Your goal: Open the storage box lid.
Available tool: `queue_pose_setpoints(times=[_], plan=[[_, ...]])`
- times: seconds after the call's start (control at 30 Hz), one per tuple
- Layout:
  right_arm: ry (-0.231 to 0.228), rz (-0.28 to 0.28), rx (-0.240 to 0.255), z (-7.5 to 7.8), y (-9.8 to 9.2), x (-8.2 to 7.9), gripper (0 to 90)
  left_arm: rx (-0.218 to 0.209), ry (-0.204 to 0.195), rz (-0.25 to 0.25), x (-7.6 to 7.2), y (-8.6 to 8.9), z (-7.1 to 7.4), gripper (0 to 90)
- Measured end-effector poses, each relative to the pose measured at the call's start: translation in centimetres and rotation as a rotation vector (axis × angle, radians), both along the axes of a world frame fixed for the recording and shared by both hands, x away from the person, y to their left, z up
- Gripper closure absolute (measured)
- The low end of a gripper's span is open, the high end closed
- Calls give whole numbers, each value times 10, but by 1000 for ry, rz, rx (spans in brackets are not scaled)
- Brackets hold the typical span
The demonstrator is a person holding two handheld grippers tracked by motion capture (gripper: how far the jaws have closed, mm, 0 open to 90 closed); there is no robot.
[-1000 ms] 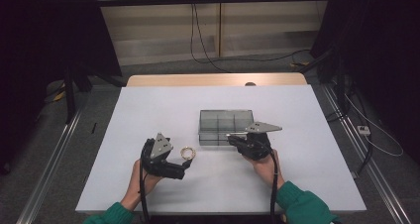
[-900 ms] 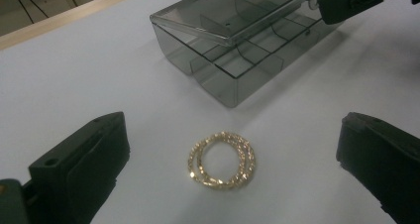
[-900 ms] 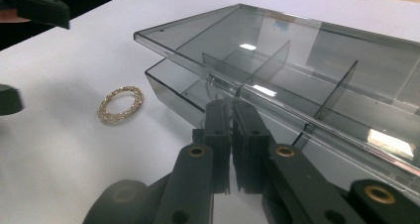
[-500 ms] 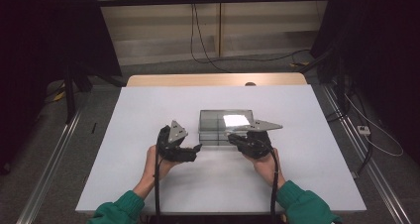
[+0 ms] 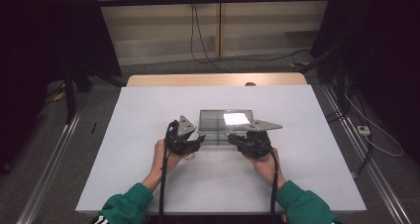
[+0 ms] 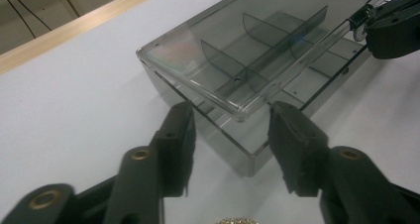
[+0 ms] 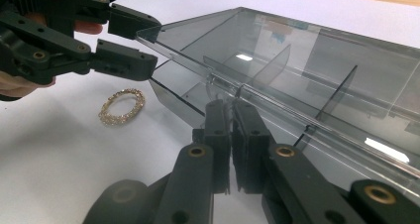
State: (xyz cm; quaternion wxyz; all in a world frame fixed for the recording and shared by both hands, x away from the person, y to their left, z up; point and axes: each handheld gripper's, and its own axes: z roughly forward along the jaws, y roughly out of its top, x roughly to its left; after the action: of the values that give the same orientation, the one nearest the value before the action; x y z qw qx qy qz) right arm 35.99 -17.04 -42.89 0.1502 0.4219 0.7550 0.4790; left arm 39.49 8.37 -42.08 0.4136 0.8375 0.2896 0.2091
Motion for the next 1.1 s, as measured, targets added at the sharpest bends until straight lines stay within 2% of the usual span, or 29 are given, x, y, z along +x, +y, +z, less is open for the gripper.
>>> queue_pose_setpoints(times=[0.1,0.27,0.47,0.67,0.87,1.1], plan=[[1,0,-1,0,0,0,864,-21,-9,6,0,-1,-1,587],[-2,0,-1,0,0,0,864,-21,-17,8,0,0,-2,624],[-3,-2,-16,2,-1,-1,864,-46,-27,10,0,1,-2,649],[23,-23,-37,4,-6,-3,826,-69,-33,7,0,4,-1,675],[31,-50,-57,7,-20,-6,764,-79,-41,2,0,6,0,694],[29,-118,-88,10,-44,-9,721,-90,-50,-4,1,7,0,699]])
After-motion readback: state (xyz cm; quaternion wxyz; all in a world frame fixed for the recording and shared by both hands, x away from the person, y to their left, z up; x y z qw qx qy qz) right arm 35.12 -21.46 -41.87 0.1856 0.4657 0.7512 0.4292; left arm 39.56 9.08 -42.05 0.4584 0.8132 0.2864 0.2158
